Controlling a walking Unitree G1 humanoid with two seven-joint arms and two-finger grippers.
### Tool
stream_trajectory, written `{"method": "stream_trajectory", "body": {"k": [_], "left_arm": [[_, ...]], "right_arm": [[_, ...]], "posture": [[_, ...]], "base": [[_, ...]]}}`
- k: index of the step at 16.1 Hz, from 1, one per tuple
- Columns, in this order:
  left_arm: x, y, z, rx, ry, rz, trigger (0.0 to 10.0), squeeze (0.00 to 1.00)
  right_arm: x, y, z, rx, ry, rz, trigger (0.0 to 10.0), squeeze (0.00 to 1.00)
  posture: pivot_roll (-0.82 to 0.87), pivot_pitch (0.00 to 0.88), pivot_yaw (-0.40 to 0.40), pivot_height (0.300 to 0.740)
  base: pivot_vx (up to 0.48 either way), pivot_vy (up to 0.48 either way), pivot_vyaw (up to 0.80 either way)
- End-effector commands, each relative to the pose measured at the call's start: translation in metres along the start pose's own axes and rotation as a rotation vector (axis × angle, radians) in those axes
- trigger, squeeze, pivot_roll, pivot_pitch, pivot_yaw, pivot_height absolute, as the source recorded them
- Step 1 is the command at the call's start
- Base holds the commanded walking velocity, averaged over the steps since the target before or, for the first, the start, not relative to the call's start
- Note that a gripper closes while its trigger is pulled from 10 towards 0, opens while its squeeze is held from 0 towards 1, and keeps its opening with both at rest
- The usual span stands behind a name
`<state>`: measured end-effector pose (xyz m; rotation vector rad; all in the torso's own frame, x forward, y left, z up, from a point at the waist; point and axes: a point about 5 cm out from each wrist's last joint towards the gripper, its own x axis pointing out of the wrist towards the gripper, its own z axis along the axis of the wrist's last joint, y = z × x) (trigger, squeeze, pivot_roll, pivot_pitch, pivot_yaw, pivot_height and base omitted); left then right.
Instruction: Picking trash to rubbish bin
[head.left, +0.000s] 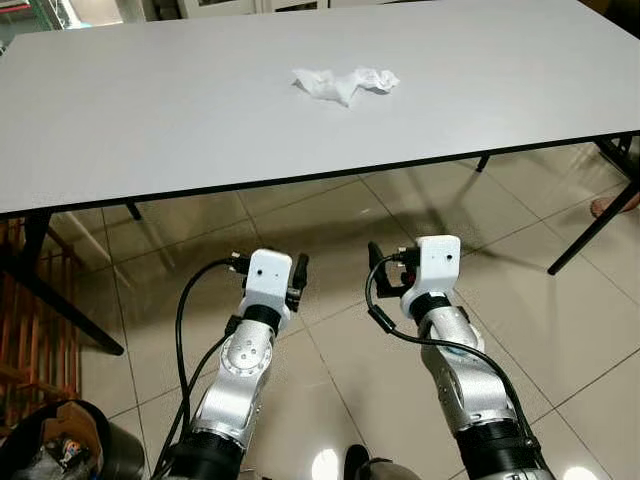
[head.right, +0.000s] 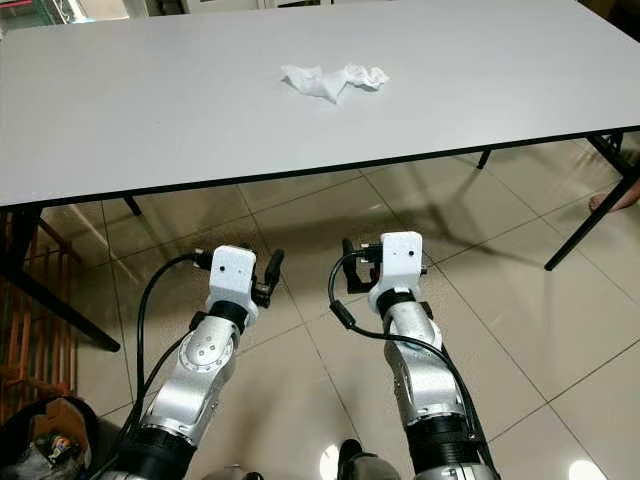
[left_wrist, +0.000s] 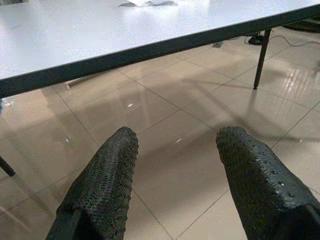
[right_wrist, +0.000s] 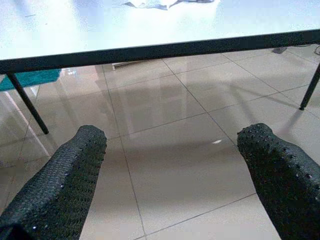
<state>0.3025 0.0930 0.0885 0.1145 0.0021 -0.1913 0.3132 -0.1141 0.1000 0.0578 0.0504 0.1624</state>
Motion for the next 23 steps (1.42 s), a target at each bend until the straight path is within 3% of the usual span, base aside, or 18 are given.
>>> {"method": "stream_trajectory", "body": {"k": [1,3,9,15,23], "left_arm": [[-0.001,0.002,0.002,0.007,0.001,0.000,10.0,0.00],[-0.001,0.008,-0.001,0.027,0.012,0.003,10.0,0.00],[0.010,0.004,0.010,0.060,-0.013,-0.043,10.0,0.00],[0.015,0.008,0.010,0.018,-0.003,0.003,10.0,0.00],[0.016,0.006,0.007,0.020,0.006,0.018,10.0,0.00]], "right_arm": [[0.002,0.001,0.006,0.001,-0.026,-0.009,10.0,0.00],[0.004,0.004,0.005,0.009,-0.029,-0.021,10.0,0.00],[0.008,0.006,0.005,0.008,-0.025,-0.028,10.0,0.00],[0.008,0.005,0.007,0.000,-0.026,-0.013,10.0,0.00],[0.011,0.004,0.006,-0.014,-0.008,0.015,10.0,0.00]], "posture": [[-0.03,0.140,0.013,0.740],[-0.03,0.123,0.036,0.740],[-0.07,0.093,0.076,0.740],[-0.07,0.114,0.045,0.740],[-0.04,0.126,0.012,0.740]], "base": [[0.000,0.000,0.00],[0.000,0.000,0.00],[0.000,0.000,0.00],[0.000,-0.179,0.60],[0.000,0.000,0.00]]}}
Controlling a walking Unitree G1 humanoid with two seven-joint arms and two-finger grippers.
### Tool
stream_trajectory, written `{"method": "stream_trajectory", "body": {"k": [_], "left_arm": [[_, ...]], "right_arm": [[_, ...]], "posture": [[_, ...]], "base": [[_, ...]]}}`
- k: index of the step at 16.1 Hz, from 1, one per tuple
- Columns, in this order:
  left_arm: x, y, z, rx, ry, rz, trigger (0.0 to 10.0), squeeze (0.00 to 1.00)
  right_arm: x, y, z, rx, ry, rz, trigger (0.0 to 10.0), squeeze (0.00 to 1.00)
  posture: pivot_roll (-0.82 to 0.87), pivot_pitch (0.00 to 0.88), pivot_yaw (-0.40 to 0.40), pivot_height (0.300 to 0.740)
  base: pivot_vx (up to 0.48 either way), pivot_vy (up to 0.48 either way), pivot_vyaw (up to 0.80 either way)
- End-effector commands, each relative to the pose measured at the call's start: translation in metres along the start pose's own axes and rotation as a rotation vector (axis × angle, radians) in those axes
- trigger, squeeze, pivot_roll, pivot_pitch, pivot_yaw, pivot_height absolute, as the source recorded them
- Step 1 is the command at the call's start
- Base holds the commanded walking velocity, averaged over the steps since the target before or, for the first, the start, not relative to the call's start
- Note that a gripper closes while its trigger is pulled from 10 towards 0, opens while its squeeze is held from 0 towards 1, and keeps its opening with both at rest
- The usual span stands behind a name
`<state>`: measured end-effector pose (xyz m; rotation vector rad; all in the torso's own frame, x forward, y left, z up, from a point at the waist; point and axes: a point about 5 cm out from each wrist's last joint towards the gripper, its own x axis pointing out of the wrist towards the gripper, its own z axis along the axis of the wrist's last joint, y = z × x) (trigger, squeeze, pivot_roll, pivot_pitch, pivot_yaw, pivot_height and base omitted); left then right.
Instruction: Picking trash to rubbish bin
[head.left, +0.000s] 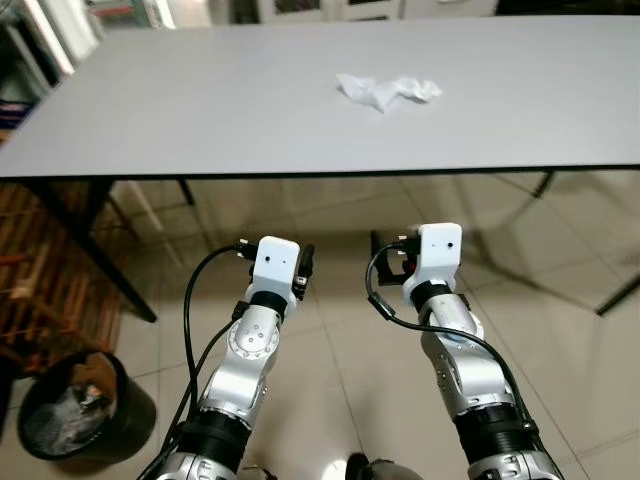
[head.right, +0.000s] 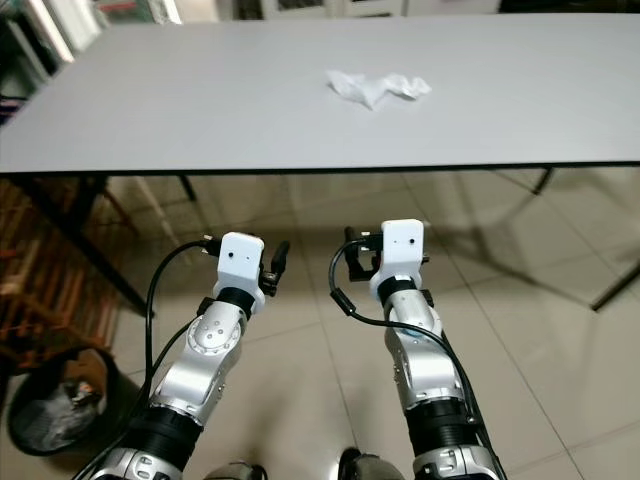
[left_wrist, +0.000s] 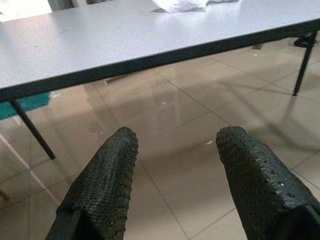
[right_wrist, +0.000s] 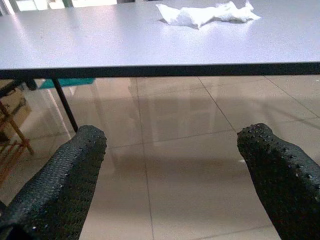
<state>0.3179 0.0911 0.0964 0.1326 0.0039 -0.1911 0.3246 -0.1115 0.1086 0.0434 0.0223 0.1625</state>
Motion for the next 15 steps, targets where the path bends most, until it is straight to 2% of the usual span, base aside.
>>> {"method": "stream_trajectory", "body": {"k": [1,5,10,13,15], "left_arm": [[0.0009,0.0054,-0.0003,0.004,0.001,0.022,10.0,0.00],[0.0025,0.0054,0.0008,0.015,-0.005,0.017,10.0,0.00],[0.0044,0.0034,0.0023,0.021,-0.009,0.009,10.0,0.00],[0.0046,0.0047,0.0018,0.020,-0.007,0.017,10.0,0.00],[0.0045,0.0046,0.0016,0.018,-0.007,0.018,10.0,0.00]], "right_arm": [[0.0010,0.0050,-0.0018,0.012,0.013,0.022,10.0,0.00],[0.0010,0.0053,-0.0023,0.013,0.013,0.021,10.0,0.00],[0.0010,0.0033,-0.0032,-0.010,0.020,0.014,10.0,0.00],[0.0003,0.0063,-0.0044,-0.017,0.026,0.028,10.0,0.00],[0.0002,0.0051,-0.0041,-0.003,0.022,0.021,10.0,0.00]], "posture": [[-0.04,0.126,0.019,0.740],[-0.05,0.125,0.027,0.740],[-0.05,0.124,0.032,0.740],[-0.05,0.125,0.028,0.740],[-0.05,0.126,0.026,0.740]], "base": [[0.000,0.000,0.00],[0.000,0.000,0.00],[0.000,-0.345,0.00],[0.000,-0.306,0.76],[0.000,-0.304,0.28]]}}
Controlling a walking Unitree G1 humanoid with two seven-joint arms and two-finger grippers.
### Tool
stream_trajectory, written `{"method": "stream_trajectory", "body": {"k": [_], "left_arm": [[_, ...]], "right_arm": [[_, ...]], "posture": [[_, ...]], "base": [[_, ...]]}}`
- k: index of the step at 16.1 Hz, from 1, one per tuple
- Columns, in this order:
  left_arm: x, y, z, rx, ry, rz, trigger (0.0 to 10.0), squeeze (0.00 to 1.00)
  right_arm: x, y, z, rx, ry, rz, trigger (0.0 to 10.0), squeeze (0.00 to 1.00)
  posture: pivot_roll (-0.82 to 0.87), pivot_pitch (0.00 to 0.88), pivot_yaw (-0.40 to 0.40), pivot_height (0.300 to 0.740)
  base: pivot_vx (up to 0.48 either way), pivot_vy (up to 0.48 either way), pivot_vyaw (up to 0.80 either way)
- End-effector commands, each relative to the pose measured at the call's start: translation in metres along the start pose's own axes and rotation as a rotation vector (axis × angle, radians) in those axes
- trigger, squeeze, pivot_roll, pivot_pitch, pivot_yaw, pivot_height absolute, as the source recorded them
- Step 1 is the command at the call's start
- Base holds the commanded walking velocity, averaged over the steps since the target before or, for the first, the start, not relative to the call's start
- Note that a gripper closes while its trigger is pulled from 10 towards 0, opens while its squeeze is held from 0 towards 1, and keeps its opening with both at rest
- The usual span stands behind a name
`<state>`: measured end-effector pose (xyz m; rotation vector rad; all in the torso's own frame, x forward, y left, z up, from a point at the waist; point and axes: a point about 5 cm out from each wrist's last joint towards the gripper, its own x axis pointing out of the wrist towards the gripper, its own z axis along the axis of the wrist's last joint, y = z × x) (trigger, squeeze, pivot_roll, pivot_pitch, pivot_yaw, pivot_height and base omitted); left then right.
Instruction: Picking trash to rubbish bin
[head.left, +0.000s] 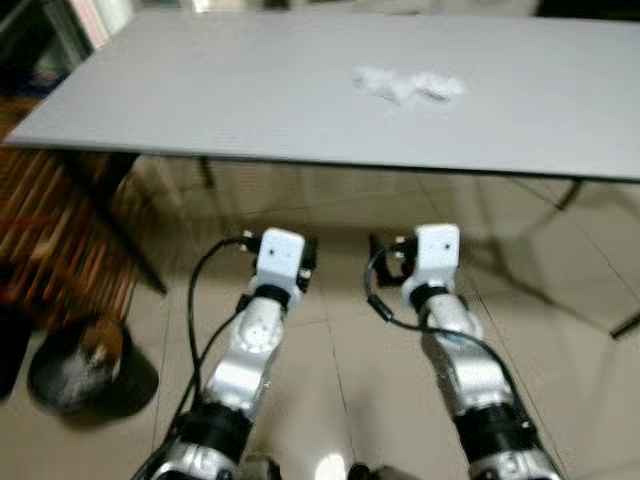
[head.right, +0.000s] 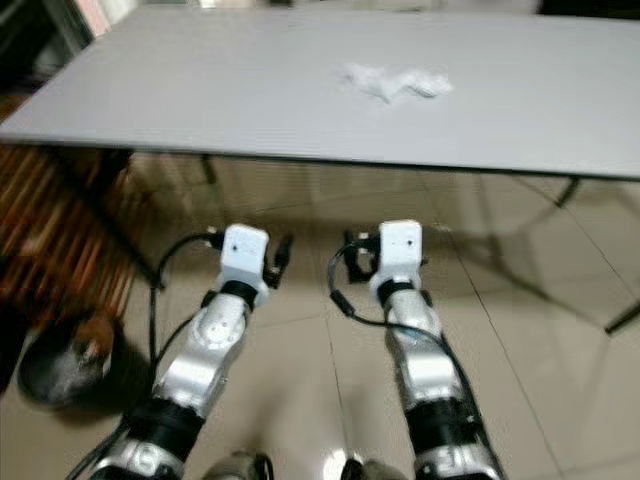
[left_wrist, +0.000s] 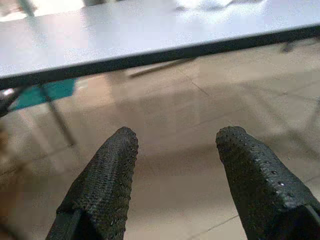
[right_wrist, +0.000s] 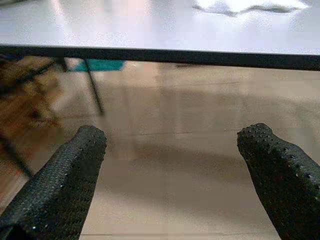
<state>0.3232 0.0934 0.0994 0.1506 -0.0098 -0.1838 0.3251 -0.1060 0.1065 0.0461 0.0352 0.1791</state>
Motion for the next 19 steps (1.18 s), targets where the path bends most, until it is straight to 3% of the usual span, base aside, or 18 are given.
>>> {"method": "stream_trajectory", "body": {"k": [1,10,19], "left_arm": [[-0.0001,0.0010,-0.0011,-0.002,0.005,0.011,10.0,0.00],[-0.0010,0.0014,-0.0019,-0.009,0.005,0.014,10.0,0.00],[0.0004,-0.0005,0.0008,-0.034,-0.010,0.008,10.0,0.00]], "right_arm": [[-0.0010,-0.0008,-0.0015,-0.003,0.009,0.002,10.0,0.00],[-0.0013,0.0011,-0.0031,-0.002,0.015,0.011,10.0,0.00],[-0.0009,0.0017,-0.0042,-0.004,0.019,0.017,10.0,0.00]], "posture": [[-0.05,0.126,0.025,0.740],[-0.04,0.117,0.026,0.740],[-0.05,0.096,0.029,0.740]], "base": [[0.000,-0.304,0.00],[0.000,-0.272,0.00],[0.000,0.000,0.00]]}}
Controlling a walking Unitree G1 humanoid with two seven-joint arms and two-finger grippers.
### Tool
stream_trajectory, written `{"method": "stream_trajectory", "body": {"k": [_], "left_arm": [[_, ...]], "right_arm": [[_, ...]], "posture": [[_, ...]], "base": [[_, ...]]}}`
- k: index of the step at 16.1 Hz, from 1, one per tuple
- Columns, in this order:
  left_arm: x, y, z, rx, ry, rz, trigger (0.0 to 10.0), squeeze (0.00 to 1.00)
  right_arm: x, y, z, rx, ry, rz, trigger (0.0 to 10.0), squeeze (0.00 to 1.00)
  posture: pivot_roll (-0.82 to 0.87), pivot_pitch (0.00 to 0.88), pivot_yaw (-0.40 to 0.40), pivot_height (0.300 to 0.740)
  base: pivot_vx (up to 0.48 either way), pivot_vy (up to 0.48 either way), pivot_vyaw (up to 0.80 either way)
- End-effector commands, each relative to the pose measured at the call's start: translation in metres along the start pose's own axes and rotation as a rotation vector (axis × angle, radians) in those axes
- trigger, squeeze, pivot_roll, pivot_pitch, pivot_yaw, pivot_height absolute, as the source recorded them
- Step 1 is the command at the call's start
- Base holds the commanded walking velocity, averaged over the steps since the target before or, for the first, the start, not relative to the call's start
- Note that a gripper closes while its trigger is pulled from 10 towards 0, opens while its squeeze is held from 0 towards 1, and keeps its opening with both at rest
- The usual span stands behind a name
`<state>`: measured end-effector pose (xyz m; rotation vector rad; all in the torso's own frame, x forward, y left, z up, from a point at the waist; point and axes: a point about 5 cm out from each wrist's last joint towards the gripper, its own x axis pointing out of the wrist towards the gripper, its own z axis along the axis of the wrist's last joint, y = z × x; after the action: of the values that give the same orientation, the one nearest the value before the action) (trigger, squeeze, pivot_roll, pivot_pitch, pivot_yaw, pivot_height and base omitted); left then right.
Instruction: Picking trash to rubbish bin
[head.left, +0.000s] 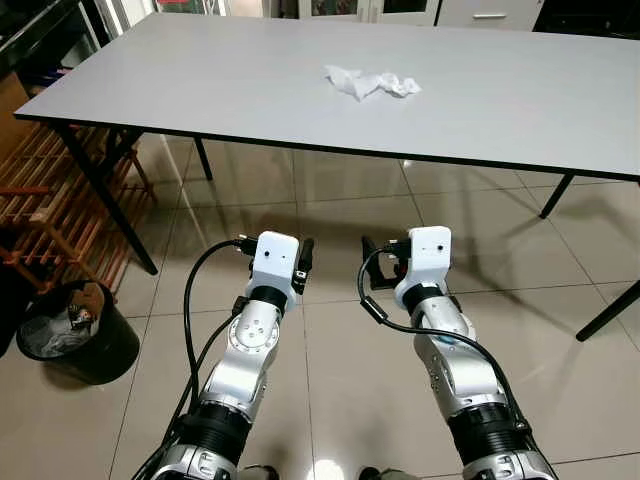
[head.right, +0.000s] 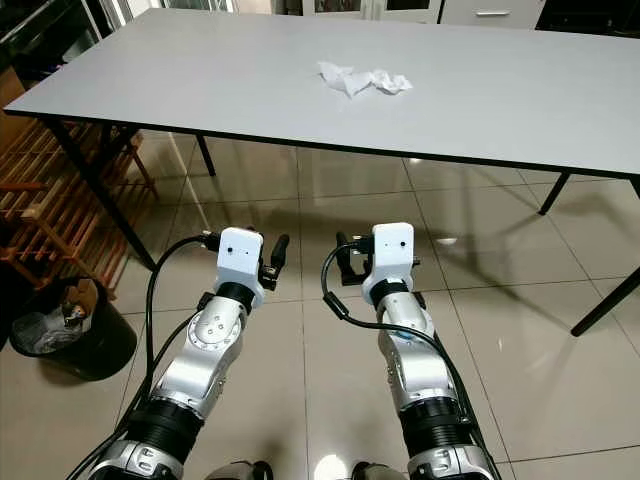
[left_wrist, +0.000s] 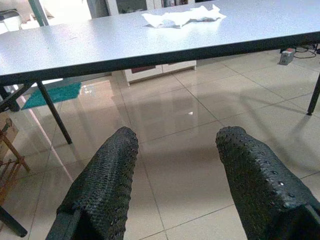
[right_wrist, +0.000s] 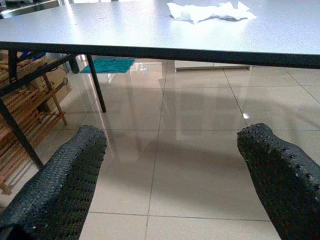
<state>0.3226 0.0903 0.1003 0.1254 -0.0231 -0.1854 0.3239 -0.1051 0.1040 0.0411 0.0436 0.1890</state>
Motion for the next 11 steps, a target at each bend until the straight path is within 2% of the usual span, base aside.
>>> {"method": "stream_trajectory", "body": {"k": [1,6,11], "left_arm": [[0.0005,0.0030,-0.0007,-0.011,0.008,0.011,10.0,0.00],[0.0002,0.0032,-0.0032,-0.007,0.023,0.009,10.0,0.00],[0.0003,0.0045,-0.0027,-0.008,0.021,0.011,10.0,0.00]], "right_arm": [[0.0001,0.0008,-0.0016,0.000,0.010,0.008,10.0,0.00],[0.0003,0.0017,-0.0013,0.000,0.013,0.014,10.0,0.00],[0.0006,0.0015,-0.0014,0.003,0.014,0.008,10.0,0.00]], "posture": [[-0.05,0.097,0.029,0.740],[-0.05,0.113,0.023,0.740],[-0.04,0.116,0.024,0.740]], "base": [[0.000,0.000,0.00],[0.000,0.000,0.00],[0.418,0.000,0.00]]}}
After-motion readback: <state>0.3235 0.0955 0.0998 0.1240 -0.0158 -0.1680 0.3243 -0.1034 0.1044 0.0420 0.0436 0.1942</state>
